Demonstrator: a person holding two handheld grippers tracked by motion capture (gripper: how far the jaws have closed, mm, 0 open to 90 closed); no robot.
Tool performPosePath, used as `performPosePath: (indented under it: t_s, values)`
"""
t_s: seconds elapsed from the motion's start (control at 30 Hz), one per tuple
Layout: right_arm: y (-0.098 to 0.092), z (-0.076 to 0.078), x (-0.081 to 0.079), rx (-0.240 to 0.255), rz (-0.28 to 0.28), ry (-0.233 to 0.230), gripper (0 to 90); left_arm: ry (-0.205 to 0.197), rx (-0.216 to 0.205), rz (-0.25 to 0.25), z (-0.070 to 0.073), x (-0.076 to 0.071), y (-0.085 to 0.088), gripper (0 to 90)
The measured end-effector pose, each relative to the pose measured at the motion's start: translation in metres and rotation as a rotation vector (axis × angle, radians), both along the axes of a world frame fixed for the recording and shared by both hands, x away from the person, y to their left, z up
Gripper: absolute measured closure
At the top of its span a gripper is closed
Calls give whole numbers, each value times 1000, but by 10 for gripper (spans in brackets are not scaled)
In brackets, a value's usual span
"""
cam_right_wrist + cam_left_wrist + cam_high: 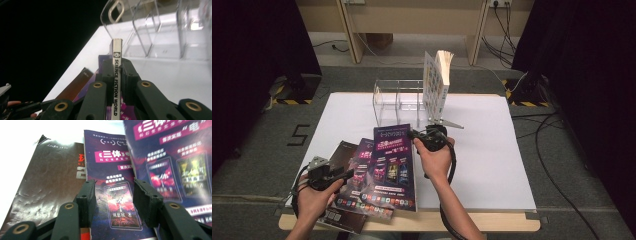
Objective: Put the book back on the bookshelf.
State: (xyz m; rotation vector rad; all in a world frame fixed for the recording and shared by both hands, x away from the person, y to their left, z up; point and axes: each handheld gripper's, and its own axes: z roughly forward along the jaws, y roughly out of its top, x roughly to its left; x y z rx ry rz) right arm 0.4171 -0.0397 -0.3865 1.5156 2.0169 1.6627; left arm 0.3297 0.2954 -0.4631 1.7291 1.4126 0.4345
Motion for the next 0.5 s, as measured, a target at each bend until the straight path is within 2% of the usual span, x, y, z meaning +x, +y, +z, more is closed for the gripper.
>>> performPosePath:
  t_s: [0.03,0.07,0.1,0.2,0.23,0.27,0.5]
  values:
    - [-2,6,-2,-5,-14,-24,837,-4,0,2,0,0,0,524]
    - [-2,6,-2,-5,-14,-24,837,-4,0,2,0,0,0,524]
    - [-4,11,-4,-19,-27,-55,836,-5,-2,3,0,0,0,524]
    - [-6,20,-5,-37,-46,-95,836,-6,-2,5,0,0,0,525]
    - [-6,20,-5,-37,-46,-95,836,-6,-2,5,0,0,0,525]
    - [-8,26,-6,-51,-61,-127,837,-7,-1,5,-1,0,0,525]
    - [-12,44,-5,-53,-94,-193,837,-8,-3,9,-1,0,0,525]
